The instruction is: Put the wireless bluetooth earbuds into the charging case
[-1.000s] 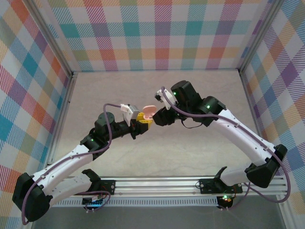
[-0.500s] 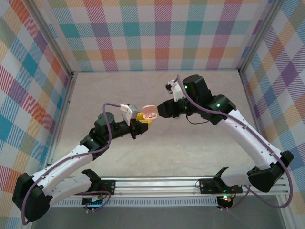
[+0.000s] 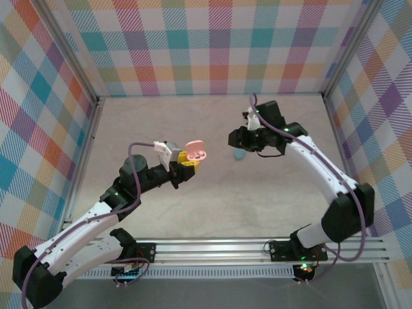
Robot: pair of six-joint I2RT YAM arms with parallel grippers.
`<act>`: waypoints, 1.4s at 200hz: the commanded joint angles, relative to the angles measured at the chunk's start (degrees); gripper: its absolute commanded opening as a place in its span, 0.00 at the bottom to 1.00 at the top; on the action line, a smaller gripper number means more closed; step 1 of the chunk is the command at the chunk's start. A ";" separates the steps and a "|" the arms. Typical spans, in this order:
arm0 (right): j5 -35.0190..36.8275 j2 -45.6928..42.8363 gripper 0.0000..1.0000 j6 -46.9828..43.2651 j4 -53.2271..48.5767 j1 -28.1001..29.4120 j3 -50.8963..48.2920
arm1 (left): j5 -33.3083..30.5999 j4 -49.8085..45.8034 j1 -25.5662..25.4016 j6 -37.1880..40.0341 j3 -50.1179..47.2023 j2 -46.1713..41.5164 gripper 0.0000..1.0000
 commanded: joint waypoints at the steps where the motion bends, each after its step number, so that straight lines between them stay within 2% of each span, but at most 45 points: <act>1: 0.56 6.30 0.34 -1.85 2.38 3.21 2.41 | -1.07 -1.58 0.29 -0.62 -0.35 -1.76 0.30; 48: 6.05 25.23 0.33 -8.56 2.03 12.37 13.81 | -1.09 -3.24 0.21 -0.93 -0.57 -3.07 0.30; 75: 6.48 35.89 0.32 -9.82 -0.93 15.54 23.12 | -1.31 -4.12 0.25 -0.62 -1.13 -4.34 0.30; 100: 7.98 41.74 0.32 -10.04 -2.42 17.64 28.71 | -1.62 -4.18 0.21 -0.79 -2.03 -5.37 0.30; 122: 12.78 45.56 0.35 -11.05 -6.71 19.42 33.45 | -0.41 -2.25 0.20 -0.50 -3.70 -5.41 0.30; 134: 16.62 46.87 0.36 -11.09 -9.89 20.21 35.74 | -4.04 1.05 0.22 -2.60 -5.72 -4.80 0.30; 147: 18.58 47.39 0.37 -10.45 -11.39 20.23 36.81 | -1.26 3.51 0.20 -3.44 -6.10 -4.26 0.30; 170: 20.43 46.43 0.37 -9.75 -10.06 20.45 35.53 | -1.77 3.14 0.20 -3.34 -6.56 -4.41 0.30; 217: 19.60 48.14 0.37 -9.09 -10.36 20.45 35.32 | -3.55 2.73 0.20 -1.50 -6.79 -5.09 0.30; 280: 19.38 47.45 0.36 -9.01 -10.73 20.63 33.86 | -1.89 -0.43 0.20 -1.25 -4.43 -3.95 0.30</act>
